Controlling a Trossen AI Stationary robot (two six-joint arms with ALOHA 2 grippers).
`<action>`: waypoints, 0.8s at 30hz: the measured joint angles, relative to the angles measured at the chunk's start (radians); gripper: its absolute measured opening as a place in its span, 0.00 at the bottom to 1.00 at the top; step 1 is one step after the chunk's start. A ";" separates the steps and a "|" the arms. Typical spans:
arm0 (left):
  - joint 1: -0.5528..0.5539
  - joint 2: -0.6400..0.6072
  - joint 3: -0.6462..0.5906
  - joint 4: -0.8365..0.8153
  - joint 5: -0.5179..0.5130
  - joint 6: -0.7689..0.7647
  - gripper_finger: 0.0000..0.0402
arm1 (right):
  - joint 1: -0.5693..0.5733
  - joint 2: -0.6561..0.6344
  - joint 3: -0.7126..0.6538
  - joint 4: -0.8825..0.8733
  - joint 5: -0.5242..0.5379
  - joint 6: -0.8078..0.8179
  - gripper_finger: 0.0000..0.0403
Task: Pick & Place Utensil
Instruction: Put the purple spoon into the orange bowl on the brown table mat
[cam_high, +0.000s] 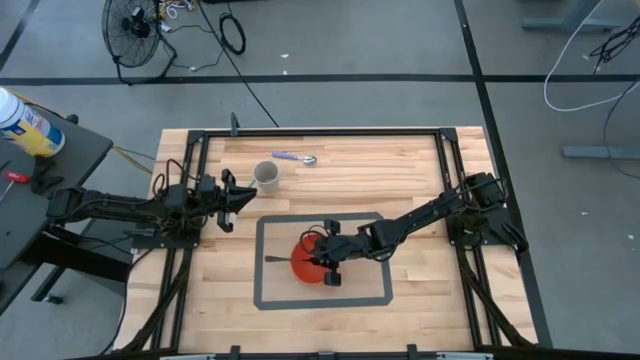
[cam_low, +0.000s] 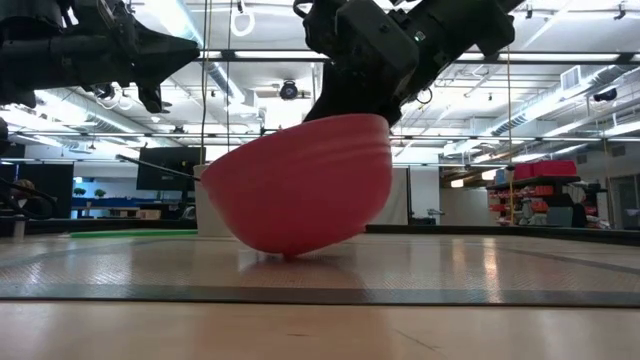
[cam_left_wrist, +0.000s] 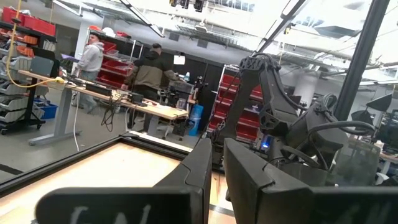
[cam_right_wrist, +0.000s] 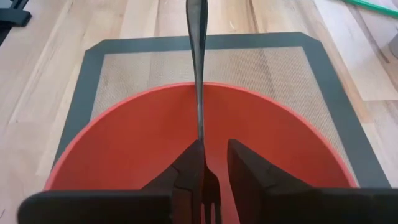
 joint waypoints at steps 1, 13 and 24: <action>0.000 0.000 0.000 0.000 0.000 0.000 0.12 | 0.000 0.000 0.003 0.003 0.000 0.000 0.19; 0.000 0.000 0.000 -0.001 0.000 0.000 0.12 | 0.000 -0.018 0.080 0.014 0.000 -0.055 0.19; 0.000 0.000 0.000 -0.003 0.000 0.000 0.12 | 0.000 -0.018 0.159 0.005 0.079 -0.156 0.19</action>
